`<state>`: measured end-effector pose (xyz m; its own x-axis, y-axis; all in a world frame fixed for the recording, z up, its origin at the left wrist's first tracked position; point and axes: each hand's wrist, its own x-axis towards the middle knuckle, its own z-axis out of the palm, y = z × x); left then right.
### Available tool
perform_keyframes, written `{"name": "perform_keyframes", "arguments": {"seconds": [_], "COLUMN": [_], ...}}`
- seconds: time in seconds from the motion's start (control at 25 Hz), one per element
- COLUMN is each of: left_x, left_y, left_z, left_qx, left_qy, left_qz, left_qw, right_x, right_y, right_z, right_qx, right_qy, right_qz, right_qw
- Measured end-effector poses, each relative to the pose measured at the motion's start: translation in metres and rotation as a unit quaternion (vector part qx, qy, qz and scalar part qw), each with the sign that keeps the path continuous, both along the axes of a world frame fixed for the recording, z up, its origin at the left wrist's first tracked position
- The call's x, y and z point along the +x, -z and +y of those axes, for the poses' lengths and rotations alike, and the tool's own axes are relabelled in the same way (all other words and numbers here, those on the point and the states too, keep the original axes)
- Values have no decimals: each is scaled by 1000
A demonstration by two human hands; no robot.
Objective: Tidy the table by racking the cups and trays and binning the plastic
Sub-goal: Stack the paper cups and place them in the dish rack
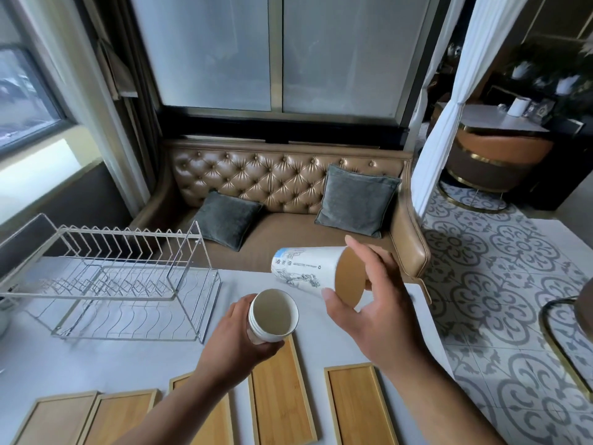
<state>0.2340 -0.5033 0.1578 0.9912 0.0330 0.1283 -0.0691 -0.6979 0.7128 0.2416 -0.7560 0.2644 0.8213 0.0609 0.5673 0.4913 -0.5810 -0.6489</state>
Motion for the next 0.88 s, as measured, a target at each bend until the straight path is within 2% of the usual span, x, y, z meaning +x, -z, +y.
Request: {"name": "perform_keyframes", "arguments": {"seconds": [0.2,0.48,0.68,0.88], "left_x": [-15,-39,-59,-79], "left_y": [-24,-50,-46,-43], "left_z": [41,90,117,116], "left_qx": [-29,6,-49,-90], "left_qy": [-25,69,87,100], "left_qz": [-30,-84,-75,-41], "left_qw": [999,994,992,990], "right_x": [-31,-52,-73,-92], "right_y": [-18,-7,2,4], "right_z": [62,153,192,190], "right_qx": [-71,-194,-186,-170], "right_qy": [-69,-95,-83,-75], "right_qz": [37,109,166,228], "right_qw": [994,970,965,956]}}
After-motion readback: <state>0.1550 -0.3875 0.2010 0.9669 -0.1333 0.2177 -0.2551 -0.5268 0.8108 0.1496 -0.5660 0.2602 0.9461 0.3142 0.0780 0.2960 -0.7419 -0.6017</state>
